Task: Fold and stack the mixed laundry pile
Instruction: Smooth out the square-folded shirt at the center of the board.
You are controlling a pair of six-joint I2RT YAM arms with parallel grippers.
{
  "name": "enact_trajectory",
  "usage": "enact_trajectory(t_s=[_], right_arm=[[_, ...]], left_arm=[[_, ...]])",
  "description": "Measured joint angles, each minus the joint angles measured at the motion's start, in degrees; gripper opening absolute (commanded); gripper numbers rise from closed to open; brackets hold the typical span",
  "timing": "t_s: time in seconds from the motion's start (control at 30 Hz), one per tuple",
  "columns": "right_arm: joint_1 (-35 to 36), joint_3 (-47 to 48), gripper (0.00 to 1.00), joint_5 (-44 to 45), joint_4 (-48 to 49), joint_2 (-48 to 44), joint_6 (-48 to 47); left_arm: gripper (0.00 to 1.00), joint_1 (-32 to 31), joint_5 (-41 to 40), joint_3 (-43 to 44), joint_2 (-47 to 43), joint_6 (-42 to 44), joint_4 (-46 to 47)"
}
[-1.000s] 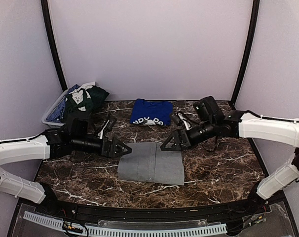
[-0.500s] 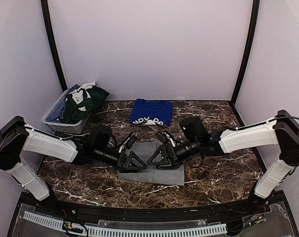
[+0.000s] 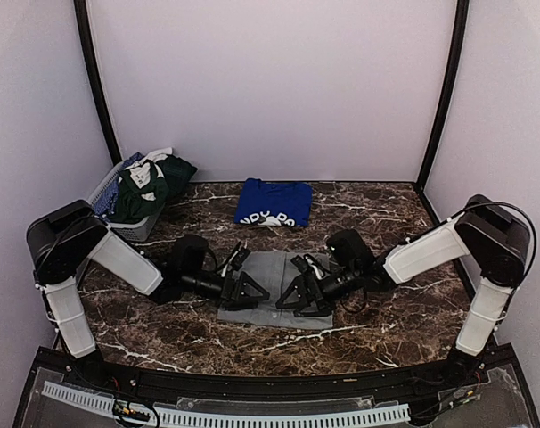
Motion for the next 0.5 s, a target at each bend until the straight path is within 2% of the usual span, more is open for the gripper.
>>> enact_trajectory(t_s=[0.13, 0.2, 0.3, 0.4, 0.5], right_arm=[[-0.8, -2.6, 0.98, -0.3, 4.7, -0.1, -0.3], [-0.9, -4.0, 0.98, -0.4, 6.5, -0.3, -0.5], [-0.9, -5.5, 0.99, 0.3, 6.4, -2.4, -1.4], [-0.9, -6.5, 0.99, 1.6, 0.7, -7.5, -2.6], [-0.9, -4.5, 0.99, 2.3, -4.8, -12.2, -3.9]], left_arm=[[0.99, 0.0, -0.8, -2.9, -0.6, -1.0, 3.8], [0.99, 0.0, -1.7, -4.2, -2.4, -0.7, 2.7], [0.99, 0.0, -4.6, -4.5, -7.4, 2.0, -5.5], [0.99, 0.0, -6.7, -4.0, -14.4, 5.4, -15.2], [0.99, 0.0, -6.8, -1.3, -18.3, 7.0, -20.8]])
